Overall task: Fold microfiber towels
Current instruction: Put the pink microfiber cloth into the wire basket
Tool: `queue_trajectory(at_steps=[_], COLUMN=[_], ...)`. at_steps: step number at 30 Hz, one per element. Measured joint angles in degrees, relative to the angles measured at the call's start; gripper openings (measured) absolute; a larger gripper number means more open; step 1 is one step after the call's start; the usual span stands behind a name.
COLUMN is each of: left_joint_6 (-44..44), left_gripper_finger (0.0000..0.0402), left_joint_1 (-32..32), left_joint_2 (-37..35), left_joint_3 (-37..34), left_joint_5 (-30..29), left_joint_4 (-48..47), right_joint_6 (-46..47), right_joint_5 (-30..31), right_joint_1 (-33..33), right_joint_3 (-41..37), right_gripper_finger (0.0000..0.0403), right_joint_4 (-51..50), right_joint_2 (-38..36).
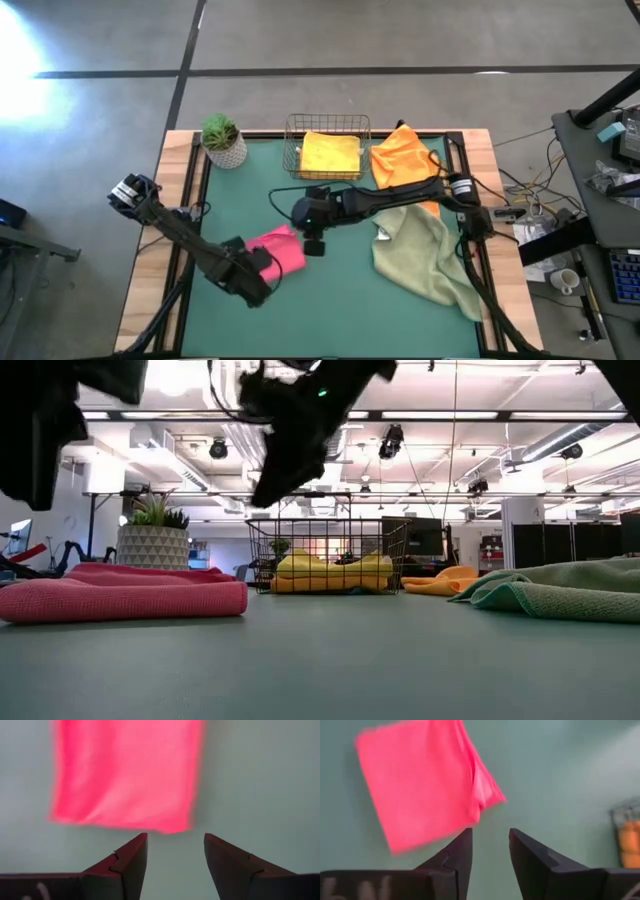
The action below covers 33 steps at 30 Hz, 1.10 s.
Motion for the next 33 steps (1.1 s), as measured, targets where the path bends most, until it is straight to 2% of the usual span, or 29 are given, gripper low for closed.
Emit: queue_trajectory(at_steps=[4, 8, 13, 20, 25, 29, 33], left_joint_6=[1.78, 0.55, 0.02, 0.03, 1.86, 6.04, 6.27], left_gripper_finger=[0.0180, 0.0180, 0.0180, 0.0180, 0.0180, 0.0180, 0.0180], left_joint_1=[-3.54, -6.17, -7.28, -7.41, -7.41, -7.41, -7.41], left_joint_2=[1.72, 4.89, 9.33, 12.95, 13.05, 13.05, 13.05], left_joint_3=[0.00, 0.82, 2.66, 2.66, 2.58, 2.03, 1.37], left_joint_5=[-2.73, -2.87, -3.31, -5.81, -10.16, -11.59, -11.70], left_joint_4=[8.01, 8.88, 9.04, 7.96, 5.84, 5.77, 5.76], right_joint_6=[-2.99, -2.66, -2.60, -9.82, -13.28, -13.75, -14.03], right_joint_5=[-0.93, -6.72, -9.89, -13.52, -13.49, -13.45, -13.42], right_joint_1=[0.13, 0.22, 2.10, 6.85, 8.66, 8.68, 8.40], right_joint_3=[-1.82, -8.41, -17.73, -24.75, -26.50, -26.28, -25.37], right_gripper_finger=[0.0110, 0.0100, 0.0092, 0.0086, 0.0086, 0.0089, 0.0111], right_joint_4=[-6.00, -4.47, 3.83, 19.00, 27.60, 28.56, 28.60], right_joint_2=[-3.13, -6.25, -9.20, -9.41, -8.90, -8.03, -7.11])
